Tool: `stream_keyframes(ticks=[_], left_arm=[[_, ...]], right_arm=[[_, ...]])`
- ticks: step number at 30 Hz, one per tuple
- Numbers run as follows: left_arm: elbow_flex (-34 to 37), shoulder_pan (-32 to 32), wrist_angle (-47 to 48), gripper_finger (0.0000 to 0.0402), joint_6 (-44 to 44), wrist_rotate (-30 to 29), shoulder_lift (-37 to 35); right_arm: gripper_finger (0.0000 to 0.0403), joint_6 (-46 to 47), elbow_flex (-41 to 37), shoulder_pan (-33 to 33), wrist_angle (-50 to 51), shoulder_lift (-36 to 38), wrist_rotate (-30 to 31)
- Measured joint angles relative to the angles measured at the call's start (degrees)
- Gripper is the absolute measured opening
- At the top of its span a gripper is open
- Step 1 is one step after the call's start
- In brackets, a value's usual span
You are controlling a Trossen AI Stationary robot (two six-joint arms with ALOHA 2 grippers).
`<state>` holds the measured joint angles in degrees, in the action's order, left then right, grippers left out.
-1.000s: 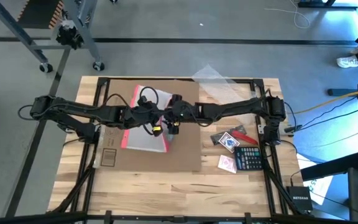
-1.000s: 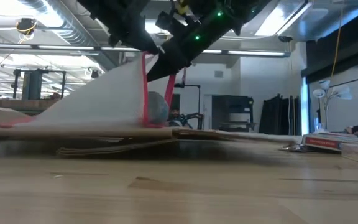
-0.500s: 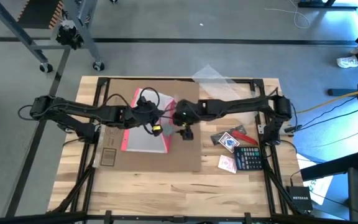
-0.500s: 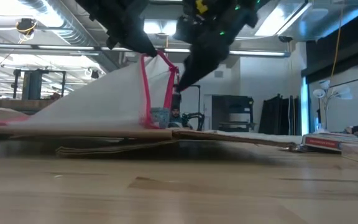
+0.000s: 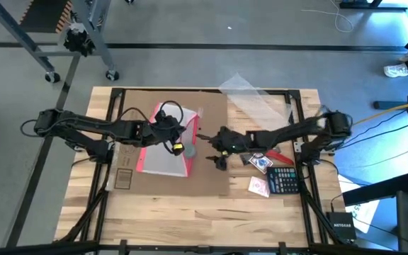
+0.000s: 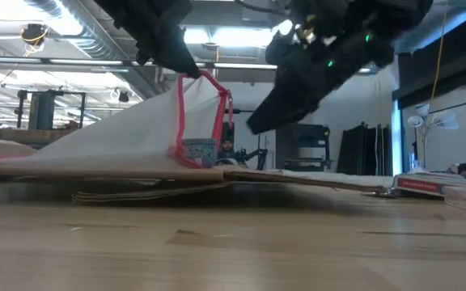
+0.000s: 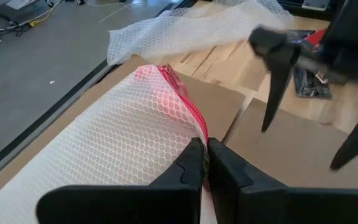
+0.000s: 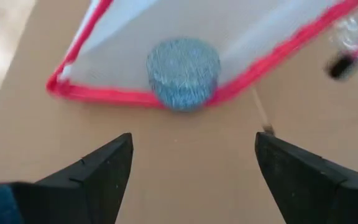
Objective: Unpack boxes
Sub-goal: Put the scented candle into the white pouch
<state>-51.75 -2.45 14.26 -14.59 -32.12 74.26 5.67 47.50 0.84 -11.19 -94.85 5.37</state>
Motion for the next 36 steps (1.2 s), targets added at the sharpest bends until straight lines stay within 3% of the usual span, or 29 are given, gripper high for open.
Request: stream_keyframes(ticks=[6,10,19,25,30,36], left_arm=[[0.0,0.06,-0.39,0.0008,-0.02,0.0,0.07],[0.02,0.06,-0.67,0.0008,-0.1,0.0,0.07],[0.02,-0.06,-1.06,0.0008,0.0,0.2,0.82],[0.04,-0.59,0.34,0.0008,0.1,0.55,0.9],[0.04,-0.56,0.64,0.0008,0.19,0.55,0.81],[0.04,-0.56,1.53,0.0008,0.48,0.53,0.85]], right_arm=[[0.0328,-2.7,-0.59,0.31,-16.02,-9.41,-1.11],[0.0328,-4.17,1.96,0.13,-18.72,-15.25,1.15],[0.0328,-14.36,22.36,-0.11,-17.8,-25.02,3.21],[0.0328,-18.16,28.85,-0.09,-1.35,-24.07,7.67],[0.0328,-16.01,28.08,1.64,13.86,-17.24,5.0],[0.0328,-9.93,24.48,4.22,20.77,-11.98,4.06]])
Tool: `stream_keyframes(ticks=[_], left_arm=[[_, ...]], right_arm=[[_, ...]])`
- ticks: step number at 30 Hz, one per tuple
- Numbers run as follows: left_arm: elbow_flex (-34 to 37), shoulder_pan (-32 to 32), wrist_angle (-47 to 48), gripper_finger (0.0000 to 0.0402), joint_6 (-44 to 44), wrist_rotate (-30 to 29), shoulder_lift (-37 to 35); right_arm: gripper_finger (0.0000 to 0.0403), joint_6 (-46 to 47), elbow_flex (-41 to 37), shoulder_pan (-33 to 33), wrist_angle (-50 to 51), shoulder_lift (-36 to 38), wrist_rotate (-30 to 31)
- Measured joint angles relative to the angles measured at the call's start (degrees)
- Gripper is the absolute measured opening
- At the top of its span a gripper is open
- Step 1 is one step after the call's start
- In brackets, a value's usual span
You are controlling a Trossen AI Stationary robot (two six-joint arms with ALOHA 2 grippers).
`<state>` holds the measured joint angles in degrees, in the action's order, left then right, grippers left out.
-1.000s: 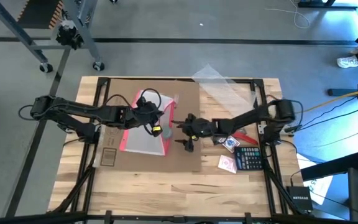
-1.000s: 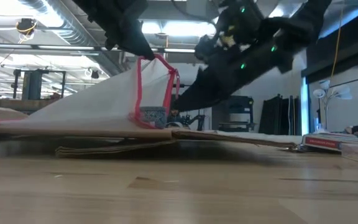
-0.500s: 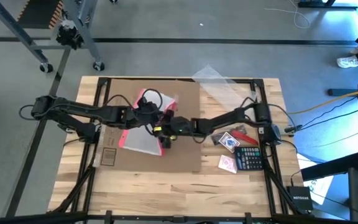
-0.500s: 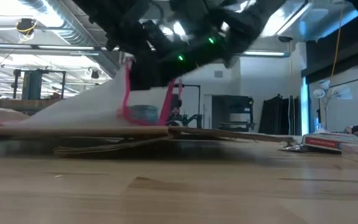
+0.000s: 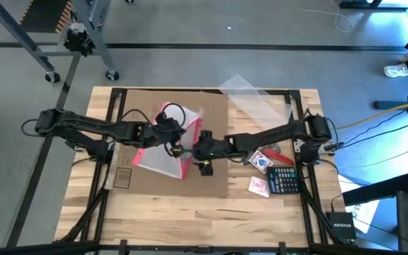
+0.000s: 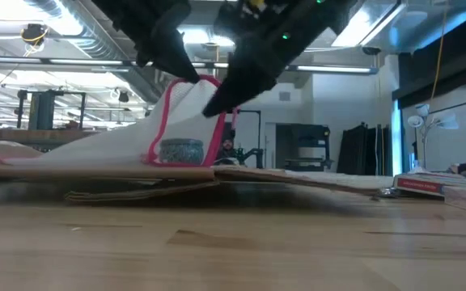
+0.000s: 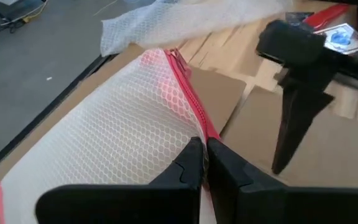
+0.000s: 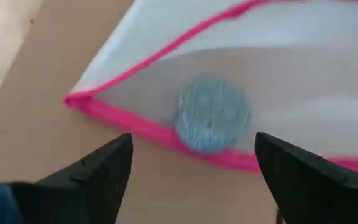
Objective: Unpack boxes
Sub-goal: Put the scented candle into the white pouch, then put the red playing cards into the white pouch
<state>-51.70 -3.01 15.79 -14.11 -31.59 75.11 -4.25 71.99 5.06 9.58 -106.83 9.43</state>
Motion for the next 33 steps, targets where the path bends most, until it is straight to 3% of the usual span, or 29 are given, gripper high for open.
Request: stream_keyframes(ticks=[3,7,16,20,22,26,29,33], left_arm=[[-0.02,0.0,0.04,0.0008,-0.03,-0.05,0.0],[-0.01,0.0,-0.08,0.0008,-0.02,-0.05,0.0],[0.0,0.0,0.2,0.0008,-0.56,-0.05,0.0],[-0.02,0.0,-0.5,0.0008,-0.74,0.06,0.26],[-0.02,0.0,-0.6,0.0008,-0.8,0.08,0.69],[-0.02,0.0,-0.81,0.0008,-0.95,1.26,1.39],[-0.01,-0.02,-1.4,0.0007,-0.85,1.35,1.49],[-0.02,-0.02,-1.22,0.0007,-0.7,1.92,1.4]], right_arm=[[0.0324,3.59,-2.9,-0.1,-1.02,-0.9,-0.01],[0.0281,5.4,-5.85,-0.96,-12.68,-2.86,0.38],[0.0086,5.17,-5.13,-3.69,-23.33,-10.97,-1.03],[0.0017,3.41,-3.13,-3.67,-29.92,-14.6,-1.26],[0.0005,1.6,-1.2,-3.65,-34.36,-15.87,-1.38],[0.0021,-0.89,3.9,-3.91,-36.74,-18.77,-0.96],[0.0029,-2.47,7.49,-4.07,-32.98,-19.33,-0.92],[0.003,-3.87,9.7,-3.95,-19.83,-16.78,0.04]])
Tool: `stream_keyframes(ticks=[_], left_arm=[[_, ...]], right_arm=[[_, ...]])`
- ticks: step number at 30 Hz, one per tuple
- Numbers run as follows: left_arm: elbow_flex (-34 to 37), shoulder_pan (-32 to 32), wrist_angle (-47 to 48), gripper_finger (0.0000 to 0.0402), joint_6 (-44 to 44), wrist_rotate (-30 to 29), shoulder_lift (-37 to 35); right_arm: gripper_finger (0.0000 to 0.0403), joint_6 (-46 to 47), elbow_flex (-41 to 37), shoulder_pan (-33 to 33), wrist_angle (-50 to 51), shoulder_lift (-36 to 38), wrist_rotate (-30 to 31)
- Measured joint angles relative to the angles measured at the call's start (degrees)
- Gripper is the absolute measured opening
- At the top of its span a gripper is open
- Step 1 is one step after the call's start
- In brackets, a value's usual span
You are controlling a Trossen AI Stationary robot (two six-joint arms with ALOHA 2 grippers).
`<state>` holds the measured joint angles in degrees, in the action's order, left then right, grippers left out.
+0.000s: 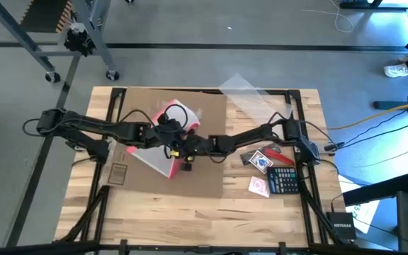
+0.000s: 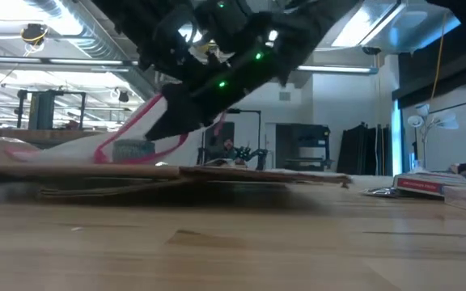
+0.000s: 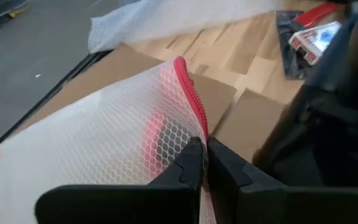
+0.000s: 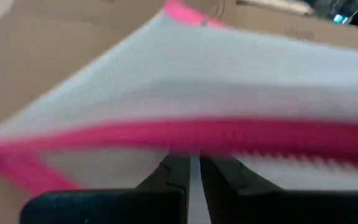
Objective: Unpack boxes
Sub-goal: Put the red playing cards into the white pouch
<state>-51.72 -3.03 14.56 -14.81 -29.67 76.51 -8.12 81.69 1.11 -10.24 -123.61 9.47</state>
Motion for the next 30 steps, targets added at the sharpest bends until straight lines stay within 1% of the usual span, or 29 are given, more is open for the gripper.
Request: stream_keyframes(ticks=[5,9,13,17,19,21,23,26,28,30], left_arm=[[-0.02,-0.1,-0.09,0.0008,1.56,0.01,-1.18],[0.0,-0.09,0.5,0.0008,1.98,0.05,-1.16],[0.0,-0.11,1.98,0.0008,2.81,0.13,-1.18],[0.0,-0.09,2.08,0.0007,2.82,0.1,-1.18],[0.0,-0.1,2.36,0.0008,2.82,0.1,-1.18],[0.0,-0.09,2.44,0.0008,2.82,0.08,-1.18],[0.0,-0.09,2.45,0.0007,2.82,0.1,-1.18],[0.0,-0.03,2.45,0.0008,2.91,0.06,-1.18],[0.0,0.02,2.5,0.0008,3.28,0.06,-1.18],[0.0,0.02,2.46,0.0008,3.27,0.04,-1.18]], right_arm=[[0.003,0.69,-2.16,0.48,11.53,6.93,0.05],[0.003,2.46,-6.53,1.45,20.94,12.98,2.58],[0.0031,7.06,-12.56,2.77,27.0,22.64,6.93],[0.0031,14.29,-21.47,2.79,32.06,33.76,7.99],[0.0031,18.99,-26.2,2.66,33.05,39.92,7.91],[0.0031,23.79,-30.24,2.6,34.04,45.47,6.42],[0.0031,26.12,-33.17,2.62,34.93,49.54,4.94],[0.0031,26.71,-35.94,2.62,34.57,53.55,4.42],[0.0031,29.42,-36.03,2.62,35.12,54.68,4.22],[0.0037,33.6,-35.93,2.21,40.83,54.75,1.91]])
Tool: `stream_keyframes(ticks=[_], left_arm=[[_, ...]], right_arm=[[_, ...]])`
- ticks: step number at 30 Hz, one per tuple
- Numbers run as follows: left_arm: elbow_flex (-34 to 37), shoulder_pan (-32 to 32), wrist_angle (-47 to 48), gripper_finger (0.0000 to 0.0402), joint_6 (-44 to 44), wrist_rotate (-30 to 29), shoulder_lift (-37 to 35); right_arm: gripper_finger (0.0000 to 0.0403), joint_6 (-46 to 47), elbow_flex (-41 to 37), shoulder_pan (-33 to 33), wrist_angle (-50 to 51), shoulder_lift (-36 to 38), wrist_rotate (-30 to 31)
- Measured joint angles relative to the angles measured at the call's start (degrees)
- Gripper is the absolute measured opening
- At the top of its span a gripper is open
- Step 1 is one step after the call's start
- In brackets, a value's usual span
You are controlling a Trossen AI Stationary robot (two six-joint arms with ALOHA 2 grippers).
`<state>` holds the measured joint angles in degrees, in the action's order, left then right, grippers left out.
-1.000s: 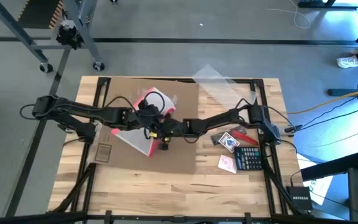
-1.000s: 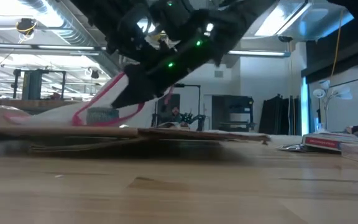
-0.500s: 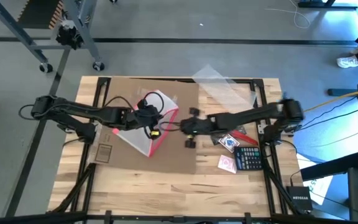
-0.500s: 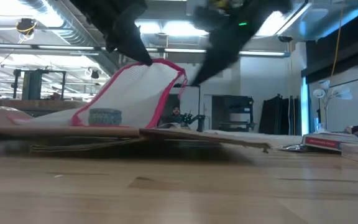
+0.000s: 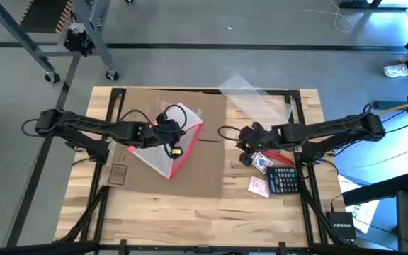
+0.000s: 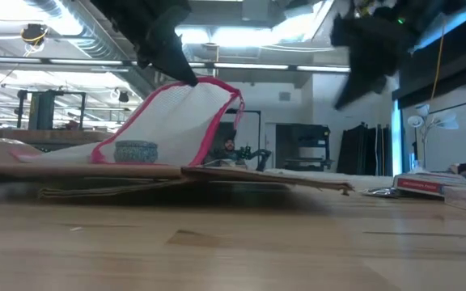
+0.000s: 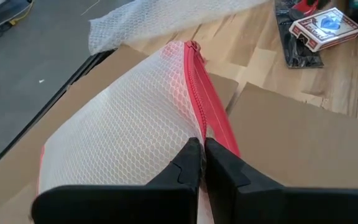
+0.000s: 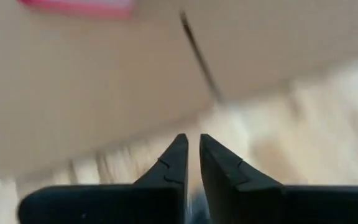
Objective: Unpack boxes
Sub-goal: Put the red playing cards into the white pouch
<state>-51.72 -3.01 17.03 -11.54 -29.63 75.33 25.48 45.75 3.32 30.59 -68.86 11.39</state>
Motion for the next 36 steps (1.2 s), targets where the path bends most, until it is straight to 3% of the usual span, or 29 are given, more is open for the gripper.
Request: stream_keyframes(ticks=[4,8,13,16,18,24,36], left_arm=[[0.0,0.02,0.02,0.0008,0.33,0.0,0.0],[0.0,0.02,0.38,0.0008,0.45,0.02,0.0],[0.0,0.02,0.45,0.0008,0.43,0.02,0.0],[0.0,0.04,0.45,0.0008,0.11,0.02,0.0],[0.0,0.04,0.43,0.0008,0.03,0.02,0.0],[0.0,0.04,0.45,0.0008,0.46,0.01,0.0],[0.0,0.04,0.47,0.0008,1.63,0.02,0.0]], right_arm=[[0.0091,8.34,0.27,-0.38,11.18,-0.07,-8.68],[0.0189,13.34,0.27,-0.34,19.65,-0.09,-17.01],[0.0324,17.46,0.27,1.49,25.4,-1.71,-14.63],[0.0383,19.26,0.27,2.44,26.05,-3.58,-11.66],[0.0392,19.91,0.27,2.71,25.95,-5.47,-10.77],[0.0351,21.16,-0.84,2.71,25.64,-10.39,-7.56],[0.0335,26.57,-7.27,2.73,16.69,-10.63,-8.38]])
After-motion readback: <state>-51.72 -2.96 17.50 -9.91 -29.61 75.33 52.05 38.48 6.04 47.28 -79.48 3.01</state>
